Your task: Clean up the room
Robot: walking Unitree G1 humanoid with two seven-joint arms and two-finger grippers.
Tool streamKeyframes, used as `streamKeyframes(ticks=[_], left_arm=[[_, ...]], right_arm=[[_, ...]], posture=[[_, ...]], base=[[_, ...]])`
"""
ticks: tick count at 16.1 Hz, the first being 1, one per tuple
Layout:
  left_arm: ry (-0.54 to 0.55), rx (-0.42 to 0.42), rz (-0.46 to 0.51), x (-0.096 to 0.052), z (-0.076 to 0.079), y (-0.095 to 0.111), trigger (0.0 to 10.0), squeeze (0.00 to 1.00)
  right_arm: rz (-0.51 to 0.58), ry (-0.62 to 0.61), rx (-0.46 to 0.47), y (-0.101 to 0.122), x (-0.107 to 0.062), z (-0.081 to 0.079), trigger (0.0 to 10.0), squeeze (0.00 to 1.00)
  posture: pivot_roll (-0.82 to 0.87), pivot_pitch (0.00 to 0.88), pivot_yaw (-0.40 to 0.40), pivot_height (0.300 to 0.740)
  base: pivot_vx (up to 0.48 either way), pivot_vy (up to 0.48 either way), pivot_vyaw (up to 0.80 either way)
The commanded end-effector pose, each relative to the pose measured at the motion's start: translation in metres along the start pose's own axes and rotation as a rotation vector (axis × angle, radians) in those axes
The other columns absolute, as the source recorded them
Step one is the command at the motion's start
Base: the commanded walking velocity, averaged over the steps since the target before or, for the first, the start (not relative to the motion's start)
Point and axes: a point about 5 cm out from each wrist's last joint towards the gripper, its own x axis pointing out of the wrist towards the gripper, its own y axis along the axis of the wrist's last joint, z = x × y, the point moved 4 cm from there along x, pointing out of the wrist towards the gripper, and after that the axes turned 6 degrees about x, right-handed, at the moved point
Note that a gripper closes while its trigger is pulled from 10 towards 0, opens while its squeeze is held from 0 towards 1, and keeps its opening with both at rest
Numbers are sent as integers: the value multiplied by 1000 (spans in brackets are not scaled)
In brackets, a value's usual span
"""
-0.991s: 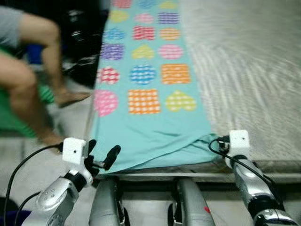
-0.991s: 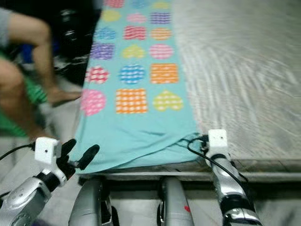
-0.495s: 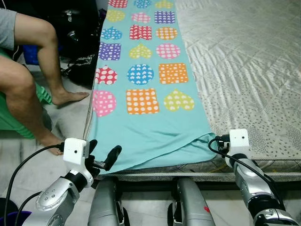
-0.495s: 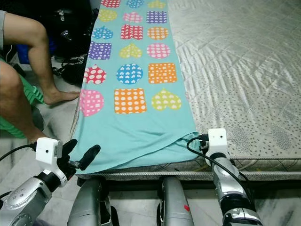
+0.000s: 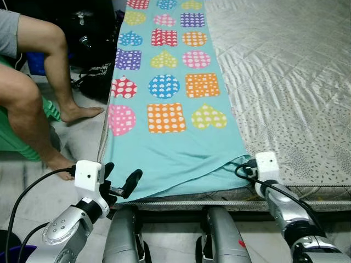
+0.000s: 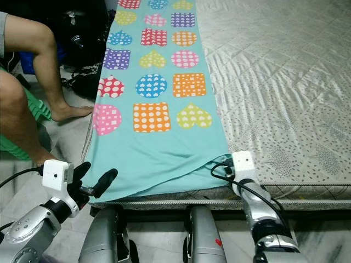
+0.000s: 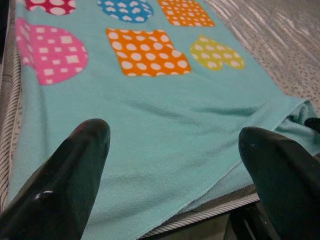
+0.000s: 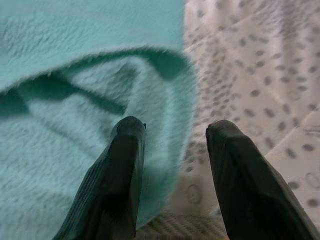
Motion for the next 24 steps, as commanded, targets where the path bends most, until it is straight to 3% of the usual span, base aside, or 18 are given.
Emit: streamKeyframes(ticks=[1,2,3,9,17,20,24], left_arm=[[2,0,-19,-3,-1,-4,10000,0],[1,-1,-19,-3,-1,-3,10000,0],[1,-1,-18,-2,-1,-3,10000,0],[19,4,-6,-1,-4,-1,10000,0],[61,1,16,-2,-13,3,10000,0],[60,3,20,-2,-14,4,10000,0],[66,8,15,-5,-17,3,10000,0]], right_arm=[[-49,10,-11,-9,0,-5,10000,0],[-59,13,-17,-10,1,-9,5608,0],[-52,7,-12,-7,3,-11,0,0],[8,-35,-8,8,6,-10,0,0],[30,-81,25,-5,-5,16,0,0],[64,-33,50,-5,-8,14,0,0],[129,54,95,-14,-25,13,0,0]], posture=[[96,210,20,587],[97,210,20,587],[97,210,20,587],[98,201,17,587],[89,186,14,587],[88,183,15,587],[87,175,16,587]], base=[[0,0,0],[0,0,0],[0,0,0],[0,0,0],[0,0,0],[0,0,0],[0,0,0]])
